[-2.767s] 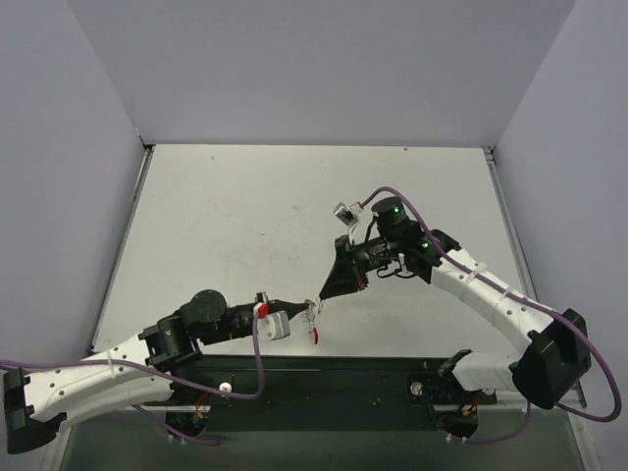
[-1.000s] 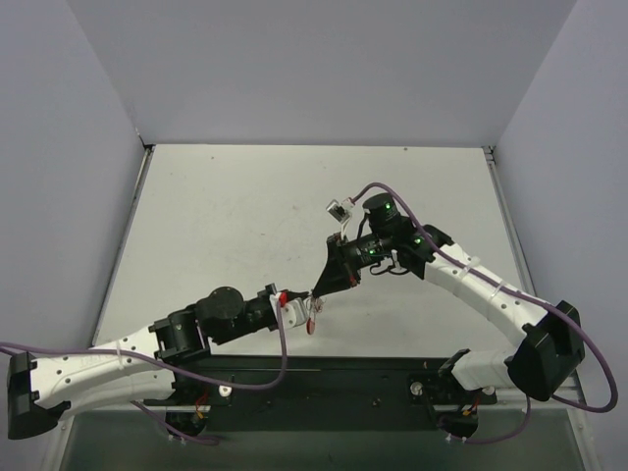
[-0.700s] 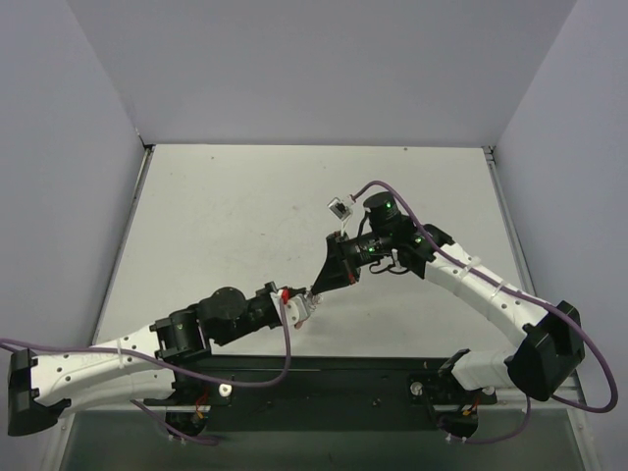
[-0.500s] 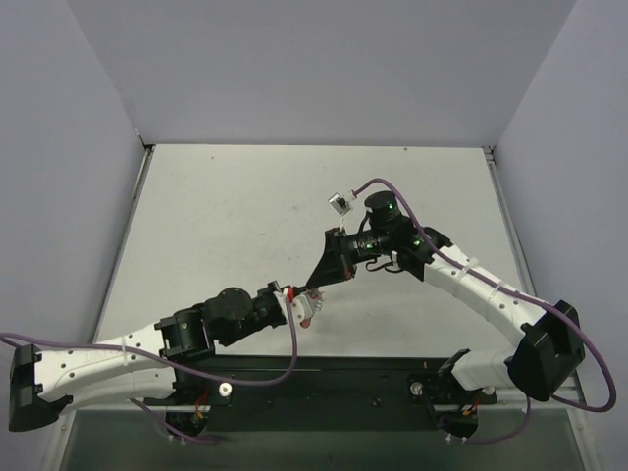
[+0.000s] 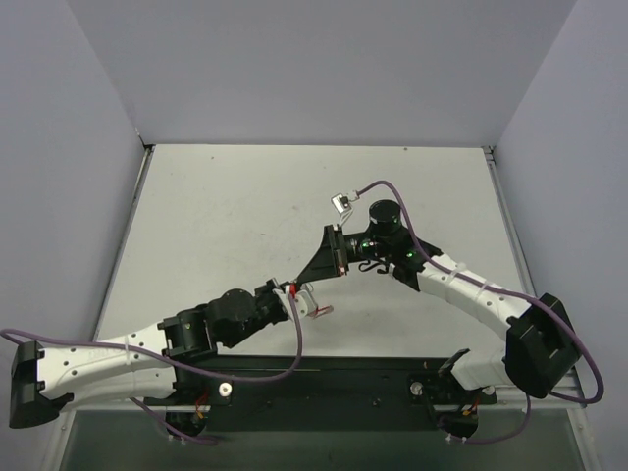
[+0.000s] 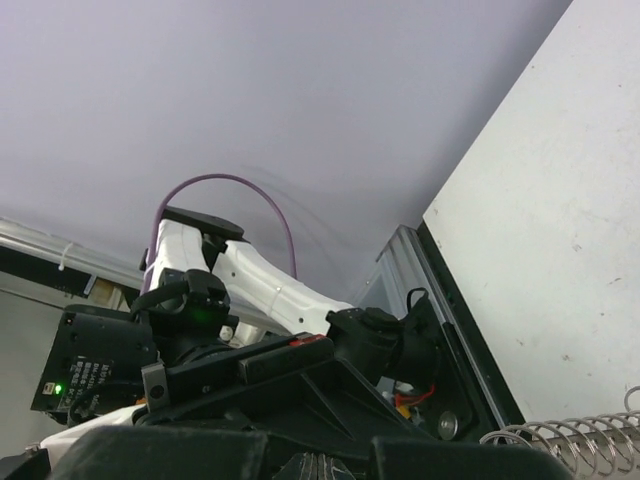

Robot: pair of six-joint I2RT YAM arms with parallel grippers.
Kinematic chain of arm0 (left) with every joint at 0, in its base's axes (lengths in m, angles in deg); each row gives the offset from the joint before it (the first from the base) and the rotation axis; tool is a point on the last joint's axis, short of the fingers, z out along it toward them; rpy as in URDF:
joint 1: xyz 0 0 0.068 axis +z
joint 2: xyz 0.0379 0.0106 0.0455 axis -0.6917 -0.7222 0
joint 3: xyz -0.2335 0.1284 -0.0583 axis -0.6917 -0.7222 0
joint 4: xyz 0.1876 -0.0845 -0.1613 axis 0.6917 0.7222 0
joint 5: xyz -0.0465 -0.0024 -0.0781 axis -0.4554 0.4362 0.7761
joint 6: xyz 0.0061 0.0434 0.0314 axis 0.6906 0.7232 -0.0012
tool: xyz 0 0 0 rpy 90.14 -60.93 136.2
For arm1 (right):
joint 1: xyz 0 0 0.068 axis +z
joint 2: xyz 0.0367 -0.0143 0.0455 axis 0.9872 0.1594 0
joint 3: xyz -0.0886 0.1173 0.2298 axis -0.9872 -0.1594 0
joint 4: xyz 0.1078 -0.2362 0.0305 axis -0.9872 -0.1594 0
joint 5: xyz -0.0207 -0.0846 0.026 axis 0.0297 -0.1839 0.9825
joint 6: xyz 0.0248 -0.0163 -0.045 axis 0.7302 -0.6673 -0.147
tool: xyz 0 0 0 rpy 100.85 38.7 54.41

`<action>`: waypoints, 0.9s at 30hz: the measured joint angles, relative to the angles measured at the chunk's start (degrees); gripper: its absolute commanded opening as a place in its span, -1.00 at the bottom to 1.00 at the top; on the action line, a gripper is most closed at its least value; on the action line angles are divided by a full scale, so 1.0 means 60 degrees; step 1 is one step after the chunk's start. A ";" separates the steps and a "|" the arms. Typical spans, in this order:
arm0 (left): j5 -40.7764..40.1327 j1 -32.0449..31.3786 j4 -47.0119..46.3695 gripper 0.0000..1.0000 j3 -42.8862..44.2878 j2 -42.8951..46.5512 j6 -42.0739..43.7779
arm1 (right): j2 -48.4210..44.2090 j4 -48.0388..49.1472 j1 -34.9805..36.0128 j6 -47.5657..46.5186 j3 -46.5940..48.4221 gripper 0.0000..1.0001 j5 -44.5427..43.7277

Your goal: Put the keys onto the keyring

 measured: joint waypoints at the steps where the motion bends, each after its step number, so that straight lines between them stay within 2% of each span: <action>1: -0.0058 0.0000 -0.0004 -1.00 0.0000 0.0015 0.0000 | 0.0000 0.0076 -0.0018 0.0073 -0.0004 -1.00 0.0000; 10: -0.0215 0.0000 -0.0098 -1.00 -0.0029 0.0066 -0.0004 | -0.0022 0.0233 -0.0433 0.0095 -0.0036 -1.00 -0.0004; 13: -0.0284 0.0000 -0.0211 -1.00 -0.0080 0.0142 -0.0029 | -0.0182 -0.0554 -0.0663 -0.0619 -0.0018 -0.69 -0.0142; 16: -0.0525 0.0000 -0.0208 -1.00 -0.0204 0.0321 -0.0124 | -0.0568 -0.2801 -0.0911 -0.2182 0.0259 -0.10 -0.0900; 17: -0.0630 0.0000 -0.0208 -1.00 -0.0251 0.0404 -0.0193 | -0.0681 -0.3519 -0.0976 -0.2670 0.0390 0.16 -0.1242; 19: -0.0834 0.0000 -0.0168 -1.00 -0.0324 0.0594 -0.0339 | -0.0871 -0.4608 -0.1031 -0.3541 0.0561 0.40 -0.1891; 20: -0.0936 0.0000 -0.0135 -1.00 -0.0361 0.0718 -0.0437 | -0.0947 -0.4940 -0.1035 -0.3785 0.0565 0.61 -0.2109; 23: -0.1275 0.0000 -0.0120 -1.00 -0.0415 0.1093 -0.0725 | -0.1060 -0.5934 -0.1042 -0.4572 0.0455 0.73 -0.2954; 27: -0.1596 0.0004 0.0080 -1.00 -0.0415 0.1410 -0.1064 | -0.0739 -0.6594 -0.1038 -0.5023 0.0055 0.77 -0.3934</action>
